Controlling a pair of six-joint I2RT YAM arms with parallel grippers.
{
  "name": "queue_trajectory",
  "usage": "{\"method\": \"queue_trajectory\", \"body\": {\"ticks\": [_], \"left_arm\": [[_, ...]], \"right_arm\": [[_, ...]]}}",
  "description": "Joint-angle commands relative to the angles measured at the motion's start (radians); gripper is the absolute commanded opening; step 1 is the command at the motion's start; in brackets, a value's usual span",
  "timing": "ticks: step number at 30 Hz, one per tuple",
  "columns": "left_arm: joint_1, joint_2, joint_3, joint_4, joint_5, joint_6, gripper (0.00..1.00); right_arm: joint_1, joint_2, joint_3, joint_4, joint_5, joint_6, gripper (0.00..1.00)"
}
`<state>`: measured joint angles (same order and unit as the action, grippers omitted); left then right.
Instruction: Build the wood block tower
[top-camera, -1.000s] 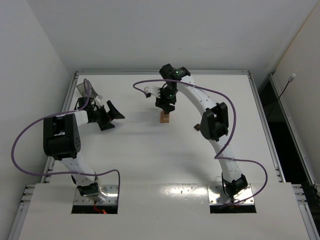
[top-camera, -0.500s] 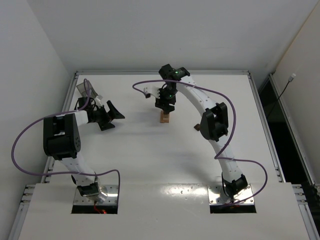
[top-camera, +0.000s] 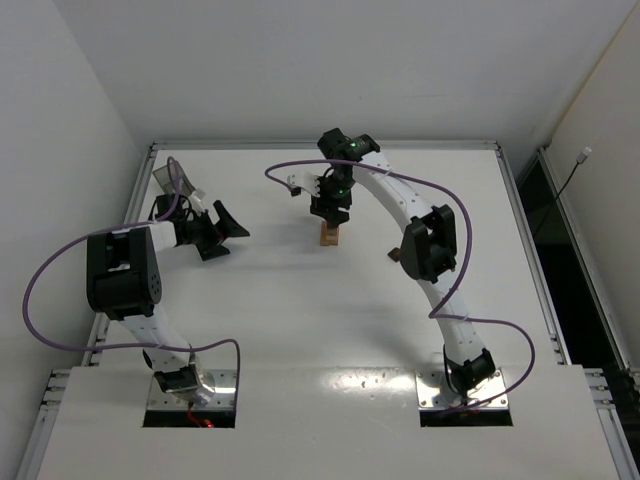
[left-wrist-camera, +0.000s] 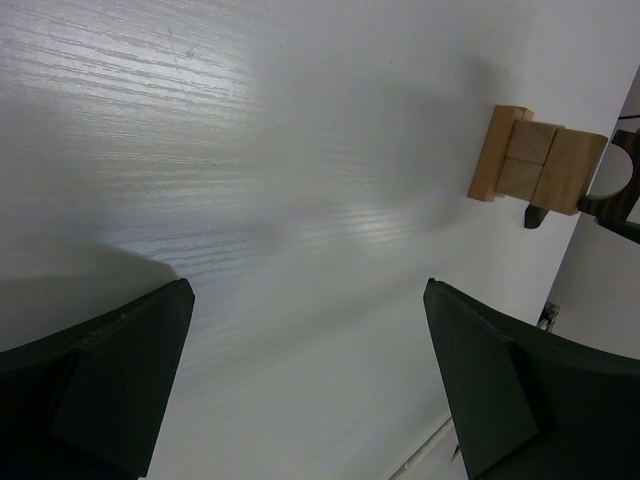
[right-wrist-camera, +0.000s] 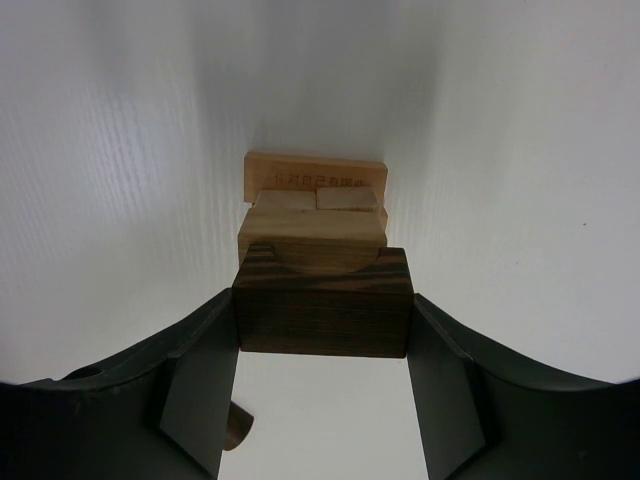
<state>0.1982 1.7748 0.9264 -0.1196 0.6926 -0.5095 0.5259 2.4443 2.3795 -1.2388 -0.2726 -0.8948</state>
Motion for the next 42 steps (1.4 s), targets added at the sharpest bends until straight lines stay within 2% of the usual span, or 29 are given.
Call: {"method": "queue_trajectory", "body": {"ticks": [1,42], "left_arm": [[0.014,-0.009,-0.008,0.029,0.019,0.002,1.00],[0.004,-0.046,-0.044,0.066,0.028,-0.017,1.00]], "right_arm": [[0.008,-0.025,0.035,0.002,-0.017,-0.013,0.18],[-0.020,-0.099,0.026,-0.017,0.001,-0.013,0.16]]}}
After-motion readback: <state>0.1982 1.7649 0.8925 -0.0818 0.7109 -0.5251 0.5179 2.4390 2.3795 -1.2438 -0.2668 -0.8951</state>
